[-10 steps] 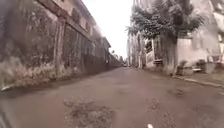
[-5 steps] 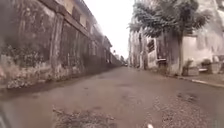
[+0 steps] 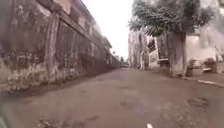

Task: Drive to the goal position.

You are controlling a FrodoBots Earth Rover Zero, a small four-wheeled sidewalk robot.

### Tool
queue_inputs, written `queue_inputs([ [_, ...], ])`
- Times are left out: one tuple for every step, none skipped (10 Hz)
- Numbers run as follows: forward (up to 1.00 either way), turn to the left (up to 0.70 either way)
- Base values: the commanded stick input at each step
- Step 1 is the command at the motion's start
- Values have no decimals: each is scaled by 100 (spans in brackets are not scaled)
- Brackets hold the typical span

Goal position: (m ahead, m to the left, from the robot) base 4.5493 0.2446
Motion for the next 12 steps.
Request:
queue_inputs([
  [60,0],
  [60,0],
  [60,0],
  [60,0],
  [60,-7],
  [60,-11],
  [60,-13],
  [60,-14],
  [60,-14],
  [60,-14],
  [60,0],
  [60,0],
])
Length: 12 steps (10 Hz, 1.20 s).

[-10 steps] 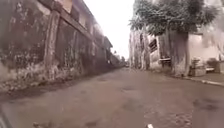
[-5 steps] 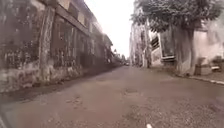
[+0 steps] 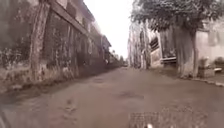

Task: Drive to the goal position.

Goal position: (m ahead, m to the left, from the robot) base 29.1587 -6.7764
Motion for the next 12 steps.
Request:
queue_inputs([
  [60,0],
  [60,0],
  [60,-1],
  [60,-8],
  [60,-8],
  [60,0],
  [60,0],
  [59,0],
  [54,0],
  [50,0],
  [49,0],
  [49,0],
])
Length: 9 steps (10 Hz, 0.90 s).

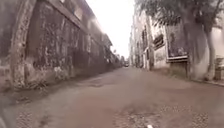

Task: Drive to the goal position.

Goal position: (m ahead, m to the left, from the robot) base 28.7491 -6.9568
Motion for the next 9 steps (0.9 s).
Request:
queue_inputs([
  [49,0],
  [49,0],
  [49,0],
  [49,0],
  [52,-23],
  [52,-31],
  [52,-31],
  [52,-31],
  [52,-31],
])
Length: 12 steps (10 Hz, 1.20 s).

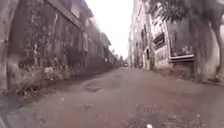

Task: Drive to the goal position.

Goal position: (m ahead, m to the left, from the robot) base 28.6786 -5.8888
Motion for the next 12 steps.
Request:
queue_inputs([
  [52,-31],
  [52,-31],
  [52,-31],
  [52,-31],
  [52,-31],
  [50,-18],
  [47,-3],
  [45,0],
  [44,0],
  [44,0],
  [44,0],
  [45,0],
])
